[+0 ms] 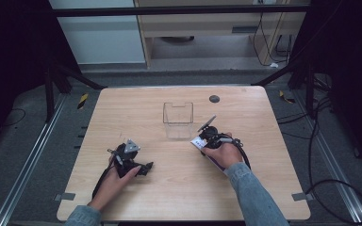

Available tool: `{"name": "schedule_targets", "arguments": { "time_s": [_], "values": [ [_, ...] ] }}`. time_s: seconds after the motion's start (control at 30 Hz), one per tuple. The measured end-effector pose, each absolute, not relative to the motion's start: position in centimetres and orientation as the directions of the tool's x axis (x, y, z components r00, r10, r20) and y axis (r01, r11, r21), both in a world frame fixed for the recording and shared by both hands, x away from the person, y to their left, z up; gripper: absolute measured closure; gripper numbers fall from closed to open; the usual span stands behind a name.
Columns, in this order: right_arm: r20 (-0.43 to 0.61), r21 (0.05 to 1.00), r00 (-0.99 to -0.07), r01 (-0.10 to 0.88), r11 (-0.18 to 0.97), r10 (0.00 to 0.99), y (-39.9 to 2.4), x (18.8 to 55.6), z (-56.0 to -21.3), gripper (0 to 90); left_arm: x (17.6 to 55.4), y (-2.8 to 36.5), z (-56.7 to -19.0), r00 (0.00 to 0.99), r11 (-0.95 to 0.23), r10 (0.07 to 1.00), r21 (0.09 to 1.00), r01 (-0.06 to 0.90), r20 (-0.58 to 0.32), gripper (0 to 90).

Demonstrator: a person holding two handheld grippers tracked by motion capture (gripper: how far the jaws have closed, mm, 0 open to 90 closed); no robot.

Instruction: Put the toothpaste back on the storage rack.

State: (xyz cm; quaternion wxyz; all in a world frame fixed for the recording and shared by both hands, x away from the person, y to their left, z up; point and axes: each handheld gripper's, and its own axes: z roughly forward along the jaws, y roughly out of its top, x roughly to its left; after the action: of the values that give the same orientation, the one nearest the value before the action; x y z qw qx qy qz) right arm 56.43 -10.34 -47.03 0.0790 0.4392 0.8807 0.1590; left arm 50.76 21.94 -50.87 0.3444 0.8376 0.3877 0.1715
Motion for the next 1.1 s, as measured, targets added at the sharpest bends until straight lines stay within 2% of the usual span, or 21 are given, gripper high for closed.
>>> {"name": "schedule_targets", "arguments": {
  "time_s": [0.57,0.77,1.1],
  "values": [
    [-0.004,0.375,-0.594,0.745,0.552,0.804,-10.6,55.9,-46.4,76.7,50.8,21.9,-50.9,0.640,-0.462,0.768,0.710,0.531,0.020,0.0],
    [0.033,0.441,-0.579,0.740,0.509,0.814,-11.5,55.3,-45.7,78.5,50.8,21.9,-50.9,0.640,-0.462,0.768,0.710,0.532,0.020,0.0],
    [0.069,0.615,-0.552,0.679,0.400,0.831,-13.2,54.0,-41.4,78.6,50.8,21.9,-50.9,0.641,-0.463,0.767,0.710,0.531,0.021,0.0]
  ]
}}
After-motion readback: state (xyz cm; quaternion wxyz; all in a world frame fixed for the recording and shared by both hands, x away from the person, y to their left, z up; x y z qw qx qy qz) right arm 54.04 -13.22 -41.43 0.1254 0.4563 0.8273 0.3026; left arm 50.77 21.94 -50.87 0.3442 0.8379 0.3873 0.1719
